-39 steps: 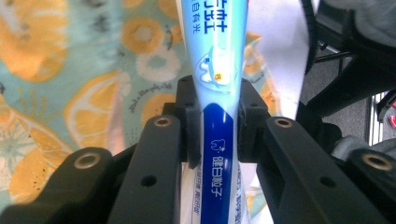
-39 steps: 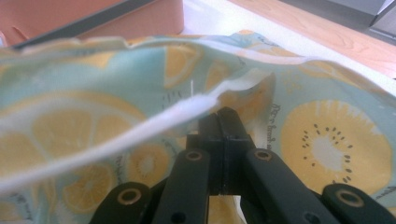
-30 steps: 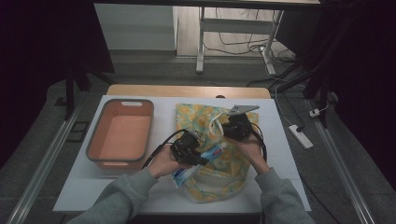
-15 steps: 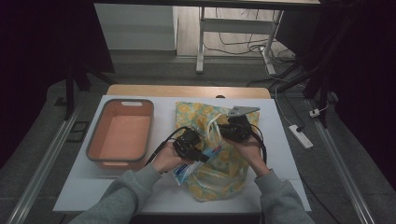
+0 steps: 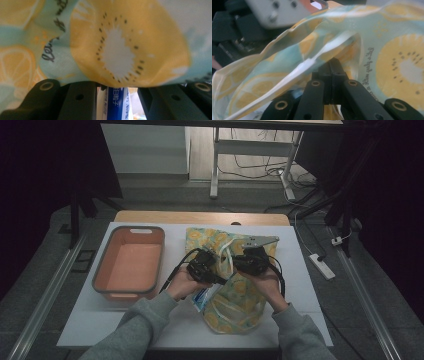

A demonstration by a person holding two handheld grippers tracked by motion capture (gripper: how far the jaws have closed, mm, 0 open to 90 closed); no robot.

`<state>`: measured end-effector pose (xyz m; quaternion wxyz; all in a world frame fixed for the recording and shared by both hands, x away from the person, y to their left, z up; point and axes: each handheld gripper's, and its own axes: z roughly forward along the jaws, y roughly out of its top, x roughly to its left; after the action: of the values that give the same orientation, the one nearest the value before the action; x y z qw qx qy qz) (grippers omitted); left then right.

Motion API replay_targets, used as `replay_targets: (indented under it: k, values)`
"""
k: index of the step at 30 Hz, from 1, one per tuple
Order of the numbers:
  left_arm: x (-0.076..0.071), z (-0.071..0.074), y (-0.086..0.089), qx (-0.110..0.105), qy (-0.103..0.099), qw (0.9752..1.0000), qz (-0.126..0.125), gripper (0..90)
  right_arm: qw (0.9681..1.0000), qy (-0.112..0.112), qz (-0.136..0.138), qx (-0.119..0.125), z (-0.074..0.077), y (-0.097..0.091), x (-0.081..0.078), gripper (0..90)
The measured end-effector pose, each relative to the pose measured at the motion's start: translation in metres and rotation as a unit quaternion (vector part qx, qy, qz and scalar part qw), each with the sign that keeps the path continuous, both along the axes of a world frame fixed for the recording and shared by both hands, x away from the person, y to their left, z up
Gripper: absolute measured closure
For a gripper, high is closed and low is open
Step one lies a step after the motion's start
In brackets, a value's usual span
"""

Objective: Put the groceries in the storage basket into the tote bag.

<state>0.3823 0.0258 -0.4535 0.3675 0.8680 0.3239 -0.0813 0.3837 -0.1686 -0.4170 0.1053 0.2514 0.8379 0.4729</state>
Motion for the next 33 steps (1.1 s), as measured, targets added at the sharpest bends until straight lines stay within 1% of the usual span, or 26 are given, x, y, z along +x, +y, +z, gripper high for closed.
replay_targets:
  k: [3,6,8,12,13,14,15,16,18,19,21,22,23,24,25,26,29,30,32,33]
  values:
    - [0.004,0.002,-0.002,-0.013,0.002,0.9999,0.010,74.2,1.0000,0.000,0.004,0.003,0.002,0.001,-0.003,89.5]
    - [0.009,-0.002,-0.002,-0.035,0.015,0.9990,0.026,74.2,1.0000,0.000,0.006,0.003,0.002,0.002,-0.004,89.5]
    - [0.013,-0.005,-0.002,-0.047,0.021,0.9979,0.040,74.1,1.0000,0.003,0.007,0.003,0.001,0.003,-0.005,89.5]
    - [0.022,-0.011,-0.003,-0.075,0.028,0.9937,0.079,74.0,1.0000,0.007,0.007,0.001,-0.002,0.005,-0.004,89.5]
    - [0.024,-0.013,-0.004,-0.079,0.030,0.9925,0.088,73.9,0.9999,0.007,0.007,0.001,-0.002,0.005,-0.004,89.5]
    - [0.026,-0.015,-0.005,-0.083,0.032,0.9913,0.097,73.8,1.0000,0.003,0.002,0.000,-0.003,0.005,-0.004,89.5]
    - [0.028,-0.018,-0.006,-0.084,0.031,0.9905,0.104,73.8,1.0000,0.005,-0.001,0.001,-0.003,0.004,-0.003,89.5]
    - [0.029,-0.020,-0.008,-0.088,0.034,0.9893,0.111,73.7,1.0000,0.008,-0.002,0.003,-0.003,0.003,-0.003,89.5]
    - [0.031,-0.022,-0.009,-0.088,0.037,0.9888,0.114,73.6,0.9999,0.009,-0.009,-0.003,-0.005,0.002,-0.001,89.5]
    - [0.032,-0.027,-0.012,-0.085,0.038,0.9886,0.119,73.5,0.9999,0.011,-0.011,-0.003,-0.006,0.001,0.000,89.5]
    - [0.033,-0.031,-0.015,-0.071,0.036,0.9895,0.121,72.7,0.9997,0.018,-0.015,-0.002,-0.009,-0.001,0.003,89.5]
    - [0.033,-0.033,-0.015,-0.072,0.039,0.9890,0.123,70.4,0.9996,0.019,-0.019,-0.004,-0.010,-0.002,0.004,89.5]
    - [0.033,-0.033,-0.013,-0.081,0.039,0.9881,0.125,66.3,0.9995,0.021,-0.021,-0.005,-0.011,-0.003,0.005,89.5]
    - [0.032,-0.032,-0.010,-0.097,0.039,0.9871,0.122,63.4,0.9995,0.022,-0.024,-0.006,-0.012,-0.004,0.006,89.5]
    - [0.031,-0.030,-0.009,-0.103,0.037,0.9867,0.119,62.3,0.9994,0.023,-0.027,-0.003,-0.013,-0.005,0.007,89.5]
    - [0.029,-0.027,-0.007,-0.104,0.030,0.9876,0.114,59.4,0.9992,0.025,-0.030,0.000,-0.013,-0.007,0.008,89.5]
    - [0.019,-0.016,-0.004,-0.089,-0.001,0.9914,0.096,48.1,0.9990,0.026,-0.037,0.005,-0.013,-0.011,0.011,89.5]
    - [0.015,-0.013,-0.002,-0.086,-0.011,0.9924,0.088,46.9,0.9989,0.027,-0.039,0.006,-0.013,-0.012,0.011,89.6]
    - [0.008,-0.006,0.003,-0.081,-0.028,0.9935,0.074,43.4,0.9988,0.026,-0.040,0.007,-0.012,-0.013,0.012,89.5]
    - [0.004,-0.003,0.005,-0.079,-0.036,0.9941,0.065,43.5,0.9987,0.028,-0.041,0.008,-0.012,-0.013,0.012,89.5]
